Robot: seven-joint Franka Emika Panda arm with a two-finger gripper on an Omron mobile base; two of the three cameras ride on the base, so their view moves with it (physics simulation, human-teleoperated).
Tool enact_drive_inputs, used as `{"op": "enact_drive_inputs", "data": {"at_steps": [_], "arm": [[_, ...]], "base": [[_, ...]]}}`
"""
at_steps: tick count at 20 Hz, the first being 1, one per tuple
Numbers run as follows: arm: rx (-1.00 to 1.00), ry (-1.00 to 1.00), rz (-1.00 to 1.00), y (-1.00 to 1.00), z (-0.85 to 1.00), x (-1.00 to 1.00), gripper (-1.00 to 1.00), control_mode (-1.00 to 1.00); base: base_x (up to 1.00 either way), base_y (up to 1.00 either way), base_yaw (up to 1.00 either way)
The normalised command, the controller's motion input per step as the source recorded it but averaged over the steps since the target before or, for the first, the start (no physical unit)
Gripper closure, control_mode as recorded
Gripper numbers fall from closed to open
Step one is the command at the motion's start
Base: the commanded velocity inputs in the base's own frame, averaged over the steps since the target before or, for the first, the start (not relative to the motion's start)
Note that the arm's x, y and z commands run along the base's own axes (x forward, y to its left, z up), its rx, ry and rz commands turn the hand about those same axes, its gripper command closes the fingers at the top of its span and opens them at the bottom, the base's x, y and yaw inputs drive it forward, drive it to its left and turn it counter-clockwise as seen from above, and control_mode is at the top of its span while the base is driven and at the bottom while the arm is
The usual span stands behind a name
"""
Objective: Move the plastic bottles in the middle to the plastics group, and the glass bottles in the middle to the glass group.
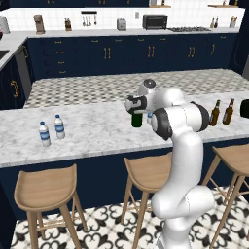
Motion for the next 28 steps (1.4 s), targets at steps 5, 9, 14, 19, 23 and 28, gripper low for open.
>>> {"op": "enact_drive_inputs", "data": {"at_steps": [5,9,14,19,23,28], "arm": [[0.00,0.02,0.00,0.00,-0.05,0.16,-1.00,-1.00],[0.00,0.01,0.00,0.00,-0.07,0.16,-1.00,-1.00],[0.00,0.00,0.00,0.00,-0.08,0.07,-1.00,-1.00],[0.00,0.01,0.00,0.00,-0.11,0.01,-1.00,-1.00],[0.00,0.01,0.00,0.00,-0.15,0.02,-1.00,-1.00],[0.00,0.00,0.00,0.00,-0.07,0.08,-1.00,-1.00]], "base": [[0.00,0.00,0.00],[0.00,0.00,0.00],[0.00,0.00,0.00],[0.00,0.00,0.00],[0.00,0.00,0.00],[0.00,0.00,0.00]]}}
